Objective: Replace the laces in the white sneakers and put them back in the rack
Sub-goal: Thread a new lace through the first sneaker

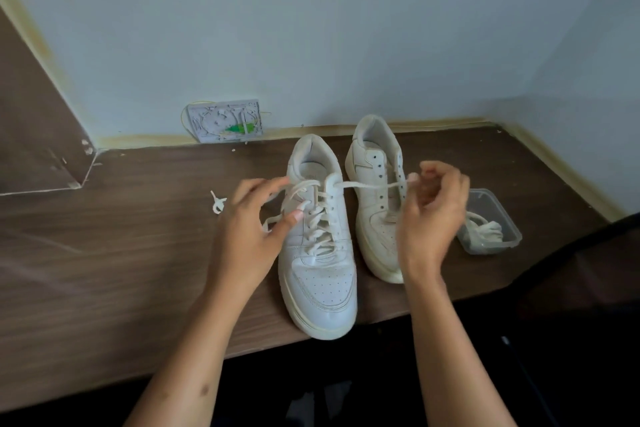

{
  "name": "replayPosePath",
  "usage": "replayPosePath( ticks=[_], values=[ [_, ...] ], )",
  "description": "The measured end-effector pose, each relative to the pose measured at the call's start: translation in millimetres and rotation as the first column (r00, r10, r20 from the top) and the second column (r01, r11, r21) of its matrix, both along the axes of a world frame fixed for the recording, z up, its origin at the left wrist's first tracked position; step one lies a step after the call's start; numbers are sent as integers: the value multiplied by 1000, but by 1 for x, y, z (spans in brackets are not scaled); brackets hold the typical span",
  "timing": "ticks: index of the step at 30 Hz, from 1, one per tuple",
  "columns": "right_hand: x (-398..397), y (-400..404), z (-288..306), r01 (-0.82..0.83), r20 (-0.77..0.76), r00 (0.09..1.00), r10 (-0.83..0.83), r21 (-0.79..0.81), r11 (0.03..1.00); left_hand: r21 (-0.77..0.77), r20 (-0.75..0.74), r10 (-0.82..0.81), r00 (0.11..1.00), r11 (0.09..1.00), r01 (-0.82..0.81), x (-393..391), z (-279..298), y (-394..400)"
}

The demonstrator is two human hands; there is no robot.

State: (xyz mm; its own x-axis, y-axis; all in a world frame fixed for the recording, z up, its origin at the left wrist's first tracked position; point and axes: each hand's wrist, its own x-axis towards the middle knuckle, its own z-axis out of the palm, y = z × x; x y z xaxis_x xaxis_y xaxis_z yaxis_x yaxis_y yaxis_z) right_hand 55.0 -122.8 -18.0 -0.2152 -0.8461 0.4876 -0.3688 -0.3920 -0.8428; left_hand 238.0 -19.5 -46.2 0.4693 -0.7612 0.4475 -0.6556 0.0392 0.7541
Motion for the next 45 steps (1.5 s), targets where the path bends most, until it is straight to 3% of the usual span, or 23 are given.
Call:
replayPosePath(
  ticks=[2,5,10,15,18,21,25,28,31,34,36,40,45],
  values=[
    [11,6,-3,-201,-155,968,197,-5,980,-12,-29,26,999,1000,-26,-10,-3,5],
    [31,16,-13,-431,-349,834,428,73,899,10,-26,-6,1000,1000,6,-23,-7,7],
    [27,13,-15,-379,-327,870,370,39,925,61,-54,-4,999,998,7,-30,-11,2],
    [-7,-5,-4,-69,-213,974,80,60,996,110,-102,-16,995,994,27,-29,-13,4],
    [-19,-7,1,40,-189,982,-26,73,996,111,-71,-24,997,993,32,-35,-15,5],
    [-8,-1,0,-141,-253,957,144,28,990,147,72,4,997,989,-15,-47,-15,6],
    [18,10,-12,-388,-369,845,387,75,919,282,157,-48,986,959,2,-64,-18,10],
    [25,15,-17,-396,-396,842,366,7,918,311,166,-73,983,950,18,-62,-20,10],
    [8,4,-12,-260,-372,899,231,-28,965,318,162,-101,982,947,45,-56,-16,12],
    [-19,-10,-6,-68,-273,959,75,37,997,305,197,-112,974,951,48,-50,-12,16],
    [-28,-10,-5,-37,-255,965,57,81,996,235,300,-167,939,967,97,-47,-9,18],
    [-15,-1,-7,-205,-310,928,205,32,978,256,428,-412,804,909,330,-44,-10,22],
    [10,12,-14,-378,-420,837,351,19,925,361,469,-479,742,871,333,-43,-19,24]
  ],
)
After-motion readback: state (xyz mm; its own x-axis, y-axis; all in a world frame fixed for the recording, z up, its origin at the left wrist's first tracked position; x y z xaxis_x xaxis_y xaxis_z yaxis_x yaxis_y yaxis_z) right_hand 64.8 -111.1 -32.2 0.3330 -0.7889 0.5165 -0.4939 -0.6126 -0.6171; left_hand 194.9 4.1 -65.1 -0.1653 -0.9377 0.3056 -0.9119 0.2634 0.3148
